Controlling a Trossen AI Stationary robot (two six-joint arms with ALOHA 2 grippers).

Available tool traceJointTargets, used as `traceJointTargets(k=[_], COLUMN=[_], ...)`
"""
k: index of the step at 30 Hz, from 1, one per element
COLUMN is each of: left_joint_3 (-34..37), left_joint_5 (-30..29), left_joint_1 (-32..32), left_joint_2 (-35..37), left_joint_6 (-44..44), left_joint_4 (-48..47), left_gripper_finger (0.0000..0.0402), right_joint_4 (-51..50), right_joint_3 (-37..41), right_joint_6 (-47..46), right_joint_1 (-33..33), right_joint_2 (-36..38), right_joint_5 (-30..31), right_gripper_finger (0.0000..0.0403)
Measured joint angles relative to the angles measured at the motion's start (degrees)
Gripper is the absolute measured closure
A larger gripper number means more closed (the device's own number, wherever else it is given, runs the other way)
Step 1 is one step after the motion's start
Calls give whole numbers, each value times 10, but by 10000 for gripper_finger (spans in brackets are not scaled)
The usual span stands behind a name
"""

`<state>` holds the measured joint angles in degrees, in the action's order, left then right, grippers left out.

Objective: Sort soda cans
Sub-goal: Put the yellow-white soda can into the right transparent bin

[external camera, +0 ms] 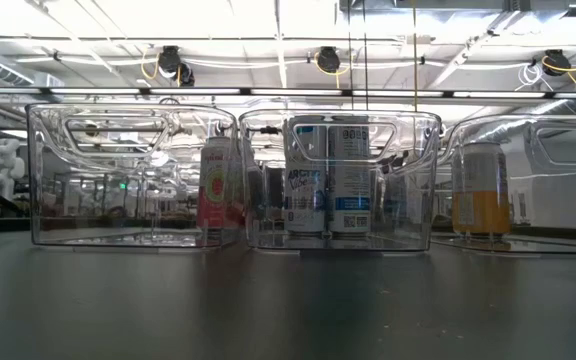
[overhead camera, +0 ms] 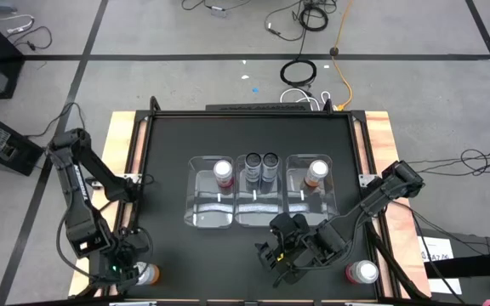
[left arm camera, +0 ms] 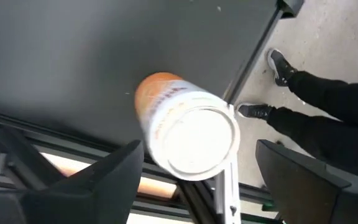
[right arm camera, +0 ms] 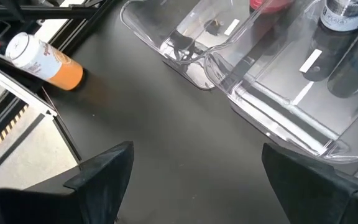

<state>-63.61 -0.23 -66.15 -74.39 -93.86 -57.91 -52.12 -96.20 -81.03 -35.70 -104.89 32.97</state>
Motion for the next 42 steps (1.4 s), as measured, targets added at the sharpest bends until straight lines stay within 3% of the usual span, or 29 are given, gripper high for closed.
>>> traceJointTargets(k=[6, 14, 24, 29, 35, 42], left_joint_3=[-55, -64, -64, -64, -64, -64], left_joint_5=[0, 0, 0, -15, -29, -33], left_joint_1=[0, 0, 1, 5, 5, 5], left_joint_2=[-55, -85, -84, -84, -84, -84], left_joint_6=[11, 12, 0, 44, 63, 88], left_joint_4=[-15, -77, -56, -32, -41, -42], left_gripper_finger=[106, 107, 107, 106, 78, 11], right_joint_4=[0, 0, 3, 9, 9, 9], right_joint_3=[0, 0, 0, 0, 0, 0], right_joint_6=[23, 37, 37, 37, 37, 40], right_joint_1=[0, 0, -2, -2, -2, -2], right_joint_2=[0, 0, 0, 0, 0, 0], right_joint_5=[0, 0, -1, -1, -1, -1], right_gripper_finger=[55, 55, 55, 55, 55, 55])
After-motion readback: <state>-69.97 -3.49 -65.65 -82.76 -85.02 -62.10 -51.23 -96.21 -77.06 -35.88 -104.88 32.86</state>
